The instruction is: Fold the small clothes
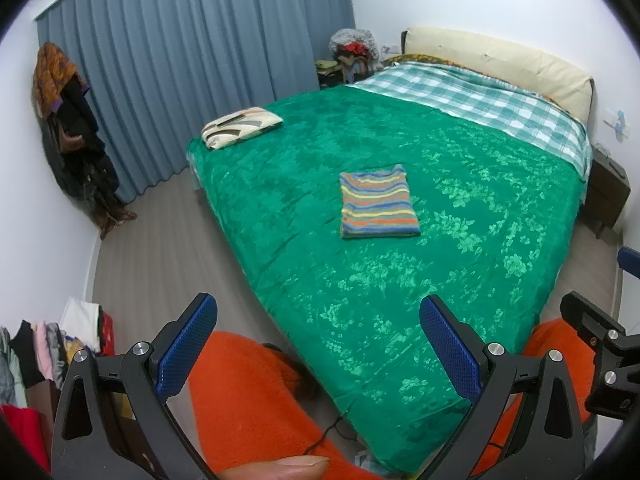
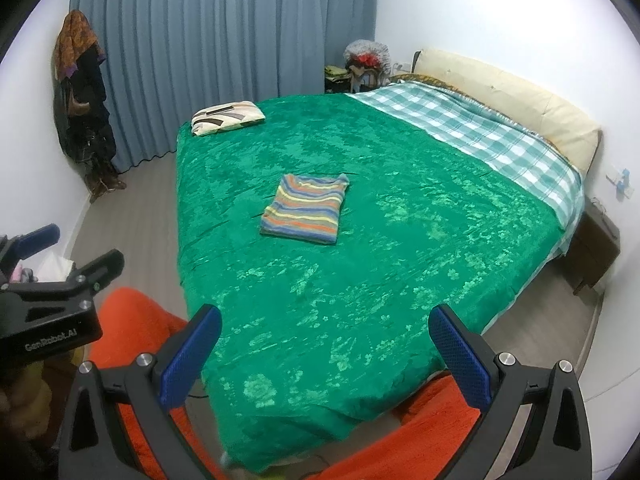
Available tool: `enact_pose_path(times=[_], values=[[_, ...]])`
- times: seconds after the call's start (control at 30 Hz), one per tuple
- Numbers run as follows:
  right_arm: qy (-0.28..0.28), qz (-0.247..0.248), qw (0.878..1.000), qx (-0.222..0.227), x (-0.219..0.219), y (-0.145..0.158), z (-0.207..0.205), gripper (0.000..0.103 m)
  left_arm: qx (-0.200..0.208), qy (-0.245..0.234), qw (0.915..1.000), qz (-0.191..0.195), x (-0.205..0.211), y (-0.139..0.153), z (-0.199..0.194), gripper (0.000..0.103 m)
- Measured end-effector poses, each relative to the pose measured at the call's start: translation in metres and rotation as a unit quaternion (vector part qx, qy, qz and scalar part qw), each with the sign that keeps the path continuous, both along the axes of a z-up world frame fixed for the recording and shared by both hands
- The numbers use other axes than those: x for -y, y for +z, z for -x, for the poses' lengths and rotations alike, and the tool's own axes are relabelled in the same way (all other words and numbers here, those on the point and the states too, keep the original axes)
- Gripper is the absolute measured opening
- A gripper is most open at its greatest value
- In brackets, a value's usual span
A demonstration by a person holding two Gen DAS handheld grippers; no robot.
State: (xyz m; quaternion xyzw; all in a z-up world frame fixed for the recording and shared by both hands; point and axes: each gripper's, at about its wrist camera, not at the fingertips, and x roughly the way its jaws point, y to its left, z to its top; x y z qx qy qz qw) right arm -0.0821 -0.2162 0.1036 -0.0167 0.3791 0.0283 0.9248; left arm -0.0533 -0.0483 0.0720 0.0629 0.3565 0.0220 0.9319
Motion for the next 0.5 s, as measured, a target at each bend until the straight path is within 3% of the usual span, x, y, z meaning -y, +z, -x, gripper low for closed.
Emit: enact_pose_path(times=[0.5], values=[[0.004, -0.009, 1.0, -0.005, -0.0033, -0.0009, 0.0005, 0.102, 0.005, 0.007, 1.0, -0.002, -0.0036, 0.0011, -0.001, 0.102]])
